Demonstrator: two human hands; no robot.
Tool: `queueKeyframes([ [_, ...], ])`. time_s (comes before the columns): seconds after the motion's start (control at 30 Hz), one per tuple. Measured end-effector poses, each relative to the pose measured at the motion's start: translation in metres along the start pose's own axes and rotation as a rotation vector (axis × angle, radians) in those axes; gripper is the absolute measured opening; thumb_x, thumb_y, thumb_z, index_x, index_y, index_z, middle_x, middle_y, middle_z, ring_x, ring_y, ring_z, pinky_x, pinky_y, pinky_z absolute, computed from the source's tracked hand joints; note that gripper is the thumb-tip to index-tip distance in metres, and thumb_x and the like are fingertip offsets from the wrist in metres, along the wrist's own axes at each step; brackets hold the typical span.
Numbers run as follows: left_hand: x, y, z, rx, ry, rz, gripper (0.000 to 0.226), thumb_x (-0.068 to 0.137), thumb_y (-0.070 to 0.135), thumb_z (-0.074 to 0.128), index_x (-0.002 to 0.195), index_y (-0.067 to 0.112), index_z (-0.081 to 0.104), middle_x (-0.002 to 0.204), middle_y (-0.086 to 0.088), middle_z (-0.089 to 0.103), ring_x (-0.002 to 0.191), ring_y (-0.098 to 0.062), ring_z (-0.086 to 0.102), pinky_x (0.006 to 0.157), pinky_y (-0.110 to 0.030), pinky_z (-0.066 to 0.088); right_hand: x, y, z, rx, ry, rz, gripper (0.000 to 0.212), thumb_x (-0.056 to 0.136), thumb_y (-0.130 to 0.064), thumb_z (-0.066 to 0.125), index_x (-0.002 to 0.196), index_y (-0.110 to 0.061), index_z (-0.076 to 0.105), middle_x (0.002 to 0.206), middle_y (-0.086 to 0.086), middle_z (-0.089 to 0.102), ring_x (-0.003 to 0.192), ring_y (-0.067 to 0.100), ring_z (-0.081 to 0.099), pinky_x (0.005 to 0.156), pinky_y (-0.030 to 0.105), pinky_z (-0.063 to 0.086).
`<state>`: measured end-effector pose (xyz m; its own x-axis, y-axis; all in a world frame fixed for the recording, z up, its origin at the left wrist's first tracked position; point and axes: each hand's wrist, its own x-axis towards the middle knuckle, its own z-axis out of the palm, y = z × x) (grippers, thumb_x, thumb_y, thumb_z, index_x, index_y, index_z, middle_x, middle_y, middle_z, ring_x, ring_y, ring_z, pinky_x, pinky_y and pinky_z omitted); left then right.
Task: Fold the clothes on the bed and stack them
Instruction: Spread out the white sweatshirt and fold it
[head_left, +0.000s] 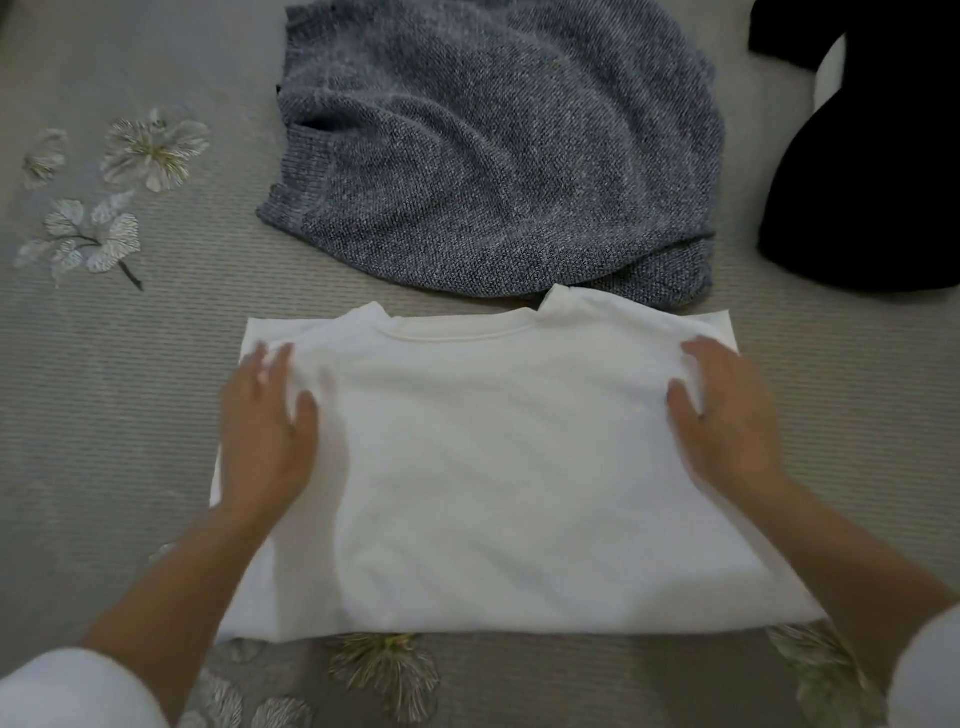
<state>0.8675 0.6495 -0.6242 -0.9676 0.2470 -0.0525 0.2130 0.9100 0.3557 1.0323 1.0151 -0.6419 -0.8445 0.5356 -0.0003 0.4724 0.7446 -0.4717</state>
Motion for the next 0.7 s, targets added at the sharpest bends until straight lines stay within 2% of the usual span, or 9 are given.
queueKeyframes([
  [0.07, -0.023, 0.009, 0.017, 0.114, -0.144, 0.151, 0.057, 0.095, 0.036, 0.029, 0.148, 0.015, 0.031, 0.156, -0.017, 0.02, 0.145, -0.034, 0.014, 0.116, -0.045, 0.013, -0.017, -0.006, 0.012, -0.184, -0.221, -0.168, 0.053, 0.096, -0.029, 0.044, 0.146, -0.014, 0.036, 0.155, 0.012, 0.028, 0.144, 0.028, 0.024, 0.114, 0.047, 0.018],
  [0.13, -0.043, 0.003, 0.032, 0.203, -0.252, 0.05, 0.059, 0.096, 0.048, 0.015, 0.152, 0.028, 0.014, 0.16, -0.008, 0.001, 0.147, -0.026, -0.005, 0.118, -0.044, 0.004, -0.029, 0.002, 0.025, -0.359, -0.399, -0.177, 0.058, 0.101, -0.044, 0.027, 0.152, -0.031, 0.003, 0.161, -0.003, -0.003, 0.147, 0.015, -0.009, 0.118, 0.042, -0.004],
  [0.2, -0.058, -0.011, 0.04, 0.259, -0.291, -0.125, 0.063, 0.094, 0.057, 0.006, 0.152, 0.031, 0.005, 0.161, -0.006, -0.005, 0.147, -0.024, -0.011, 0.119, -0.045, -0.001, -0.035, 0.024, 0.025, -0.422, -0.45, -0.053, 0.059, 0.097, -0.052, 0.013, 0.149, -0.037, -0.012, 0.159, -0.009, -0.017, 0.144, 0.009, -0.021, 0.116, 0.041, -0.012],
  [0.3, -0.067, -0.016, 0.037, 0.27, -0.253, -0.19, 0.069, 0.091, 0.056, 0.007, 0.153, 0.027, 0.01, 0.16, -0.009, 0.0, 0.147, -0.025, -0.006, 0.118, -0.045, -0.003, -0.039, 0.045, 0.015, -0.412, -0.433, 0.098, 0.06, 0.098, -0.05, 0.012, 0.151, -0.03, -0.007, 0.16, -0.009, -0.013, 0.145, 0.008, -0.016, 0.117, 0.046, -0.006],
  [0.4, -0.084, 0.008, 0.036, 0.225, -0.241, -0.115, 0.068, 0.093, 0.053, 0.011, 0.153, 0.021, 0.012, 0.16, -0.011, 0.001, 0.147, -0.024, -0.007, 0.117, -0.044, -0.004, -0.054, 0.034, 0.015, -0.374, -0.355, 0.124, 0.06, 0.1, -0.043, 0.019, 0.153, -0.02, 0.005, 0.161, 0.0, -0.001, 0.147, 0.016, -0.009, 0.118, 0.046, -0.005],
  [0.47, -0.108, 0.037, 0.043, 0.19, -0.278, 0.004, 0.065, 0.094, 0.05, 0.011, 0.152, 0.02, 0.013, 0.159, -0.011, 0.0, 0.146, -0.024, -0.008, 0.116, -0.043, -0.003, -0.078, 0.012, 0.018, -0.325, -0.351, 0.035, 0.057, 0.102, -0.039, 0.022, 0.153, -0.017, 0.012, 0.161, 0.004, 0.007, 0.148, 0.019, -0.001, 0.118, 0.044, -0.004],
  [0.53, -0.139, 0.066, 0.06, 0.157, -0.323, 0.081, 0.063, 0.094, 0.049, 0.01, 0.151, 0.023, 0.011, 0.158, -0.008, -0.004, 0.145, -0.023, -0.012, 0.116, -0.041, -0.004, -0.111, -0.008, 0.022, -0.28, -0.394, -0.127, 0.057, 0.098, -0.038, 0.026, 0.15, -0.013, 0.027, 0.157, 0.007, 0.023, 0.145, 0.024, 0.018, 0.116, 0.046, 0.006],
  [0.6, -0.165, 0.085, 0.076, 0.135, -0.359, 0.055, 0.062, 0.093, 0.053, 0.004, 0.151, 0.03, 0.003, 0.158, -0.005, -0.013, 0.144, -0.022, -0.02, 0.116, -0.037, -0.01, -0.141, -0.01, 0.023, -0.298, -0.463, -0.229, 0.059, 0.098, -0.042, 0.021, 0.147, -0.012, 0.035, 0.154, 0.007, 0.03, 0.142, 0.026, 0.029, 0.113, 0.047, 0.013],
  [0.7, -0.178, 0.09, 0.087, 0.155, -0.358, -0.039, 0.065, 0.09, 0.057, -0.002, 0.149, 0.033, -0.003, 0.157, -0.007, -0.018, 0.142, -0.022, -0.026, 0.115, -0.036, -0.013, -0.157, 0.016, 0.011, -0.364, -0.5, -0.131, 0.066, 0.096, -0.052, 0.008, 0.15, -0.017, 0.023, 0.157, 0.005, 0.019, 0.145, 0.022, 0.016, 0.116, 0.044, 0.005],
])
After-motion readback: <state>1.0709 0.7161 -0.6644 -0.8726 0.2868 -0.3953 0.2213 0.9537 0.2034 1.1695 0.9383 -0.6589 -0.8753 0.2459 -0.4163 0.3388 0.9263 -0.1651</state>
